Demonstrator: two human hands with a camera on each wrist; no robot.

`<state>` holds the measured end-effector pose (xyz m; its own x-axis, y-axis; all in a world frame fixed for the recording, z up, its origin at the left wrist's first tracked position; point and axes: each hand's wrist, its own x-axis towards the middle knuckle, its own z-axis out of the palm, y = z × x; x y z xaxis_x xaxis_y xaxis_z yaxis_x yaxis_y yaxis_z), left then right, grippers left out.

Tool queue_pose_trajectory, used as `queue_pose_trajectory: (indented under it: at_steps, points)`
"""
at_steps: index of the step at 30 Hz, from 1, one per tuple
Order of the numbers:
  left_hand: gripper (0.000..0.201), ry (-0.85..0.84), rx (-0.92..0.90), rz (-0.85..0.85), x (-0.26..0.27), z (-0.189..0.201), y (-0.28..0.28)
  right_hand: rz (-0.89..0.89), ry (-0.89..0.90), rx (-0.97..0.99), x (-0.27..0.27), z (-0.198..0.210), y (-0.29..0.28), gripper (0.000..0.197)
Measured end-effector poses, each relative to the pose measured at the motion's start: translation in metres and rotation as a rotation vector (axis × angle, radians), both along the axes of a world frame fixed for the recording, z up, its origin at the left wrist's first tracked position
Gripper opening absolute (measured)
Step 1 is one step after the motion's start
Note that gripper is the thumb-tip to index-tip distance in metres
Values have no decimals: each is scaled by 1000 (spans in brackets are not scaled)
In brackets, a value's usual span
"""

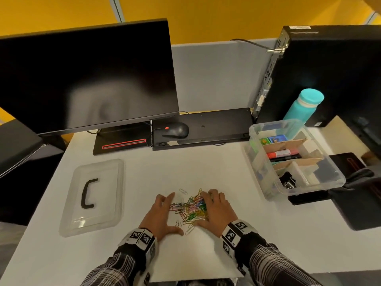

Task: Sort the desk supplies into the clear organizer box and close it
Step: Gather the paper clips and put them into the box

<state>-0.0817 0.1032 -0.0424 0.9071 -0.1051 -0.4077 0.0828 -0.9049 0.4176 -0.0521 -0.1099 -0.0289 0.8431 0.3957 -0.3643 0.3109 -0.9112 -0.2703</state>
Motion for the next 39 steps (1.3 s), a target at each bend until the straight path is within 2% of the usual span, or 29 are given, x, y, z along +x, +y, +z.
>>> queue_pose_trajectory:
  at_steps: [2,4,6,7,9,13,17,22,28,30,33,35,37,39]
  points:
    - [114,18,-101,22,12,0,-6,-51,-92,89,4,17,-10,83]
    - [103,15,-123,-1,25,2,-12,-100,-329,164,10,38,-28,63]
    - [97,5,-111,-30,35,5,-16,-172,-597,156,18,54,-55,48]
    - [94,-10,-103,-41,38,7,-18,-223,-675,115,22,60,-71,46]
    - [88,-70,-93,-51,44,11,-20,-319,-719,-9,27,68,-103,50]
    - [79,-215,-33,-100,46,15,-16,-372,-625,-144,24,52,-143,57]
    - [93,-221,-4,-82,38,4,-6,-319,-548,-147,25,38,-143,58]
    - [111,-161,-16,-89,29,-3,2,-280,-563,-78,23,42,-107,56]
    - [109,-80,-18,-125,24,0,4,-218,-530,-51,22,43,-43,63]
    - [117,-70,-11,-141,23,-2,5,-148,-561,-21,14,50,-25,68]
    - [134,-73,16,-187,21,-5,5,128,-606,121,-11,40,-4,69]
    - [140,-87,62,-240,20,-8,1,259,-478,156,-24,22,4,76]
    - [142,-99,119,-279,19,-10,-5,198,-277,67,-25,5,7,94]
    - [135,-113,154,-285,21,-10,-13,107,-153,2,-17,-9,5,108]
